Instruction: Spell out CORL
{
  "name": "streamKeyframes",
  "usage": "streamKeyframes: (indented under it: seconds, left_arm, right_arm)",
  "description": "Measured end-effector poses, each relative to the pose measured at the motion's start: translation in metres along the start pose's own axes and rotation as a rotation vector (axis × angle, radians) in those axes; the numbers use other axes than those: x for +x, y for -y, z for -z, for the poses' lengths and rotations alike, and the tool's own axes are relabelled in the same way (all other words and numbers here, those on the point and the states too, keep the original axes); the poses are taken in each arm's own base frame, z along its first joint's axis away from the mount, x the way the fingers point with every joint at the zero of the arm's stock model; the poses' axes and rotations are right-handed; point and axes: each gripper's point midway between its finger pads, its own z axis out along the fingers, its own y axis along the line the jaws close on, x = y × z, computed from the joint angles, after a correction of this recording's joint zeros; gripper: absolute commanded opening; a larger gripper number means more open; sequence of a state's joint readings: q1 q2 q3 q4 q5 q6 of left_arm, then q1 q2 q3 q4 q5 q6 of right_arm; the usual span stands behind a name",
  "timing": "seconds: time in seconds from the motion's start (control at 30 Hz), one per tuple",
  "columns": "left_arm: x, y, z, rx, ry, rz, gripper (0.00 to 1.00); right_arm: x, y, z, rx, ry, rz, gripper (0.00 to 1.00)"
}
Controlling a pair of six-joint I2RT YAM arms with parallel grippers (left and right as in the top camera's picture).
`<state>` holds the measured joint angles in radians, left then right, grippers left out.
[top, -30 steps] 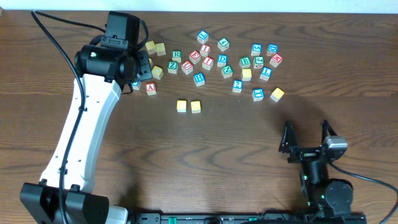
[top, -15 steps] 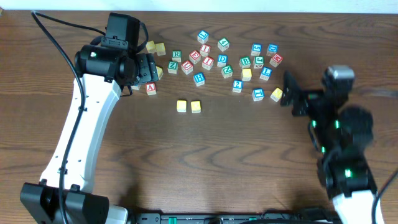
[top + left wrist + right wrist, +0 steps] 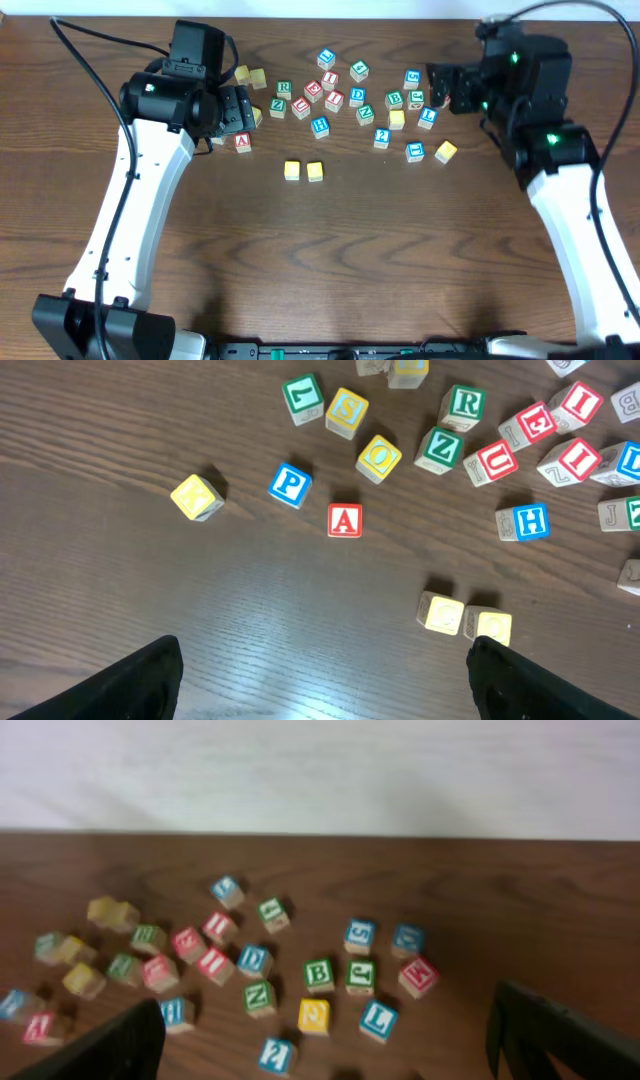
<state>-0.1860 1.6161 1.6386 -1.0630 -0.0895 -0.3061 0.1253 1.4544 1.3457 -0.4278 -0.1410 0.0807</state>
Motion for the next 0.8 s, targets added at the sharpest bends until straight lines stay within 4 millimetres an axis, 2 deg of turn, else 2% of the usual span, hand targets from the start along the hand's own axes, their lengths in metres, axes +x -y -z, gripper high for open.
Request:
streamKeyframes:
  seconds: [0.1, 0.4, 0.5, 0.57, 0.63, 0.8]
  left_arm:
    - [0.000, 0.000, 0.000, 0.001, 0.002, 0.000, 0.90]
    - [-0.002, 0.001, 0.000, 0.003, 0.007, 0.001, 0.91]
    - [-0.008, 0.003, 0.000, 0.013, 0.030, 0.005, 0.91]
    - [-0.026, 0.014, -0.001, 0.062, 0.100, 0.014, 0.91]
    - [-0.034, 0.022, -0.007, 0.089, 0.116, 0.005, 0.90]
    - [-0.052, 0.039, -0.050, 0.073, -0.027, -0.071, 0.90]
  right_arm:
    - [0.000, -0.004, -0.017, -0.037, -0.027, 0.022, 0.99]
    - [0.059, -0.001, -0.075, -0.094, -0.207, 0.081, 0.99]
    - [0.060, -0.001, -0.078, -0.096, -0.207, 0.094, 0.99]
    - [0.061, -0.002, -0.078, -0.101, -0.209, 0.099, 0.99]
    - [0.065, -0.006, -0.076, -0.126, -0.226, 0.095, 0.99]
    - [0.071, -0.019, -0.073, -0.207, -0.247, 0.081, 0.97]
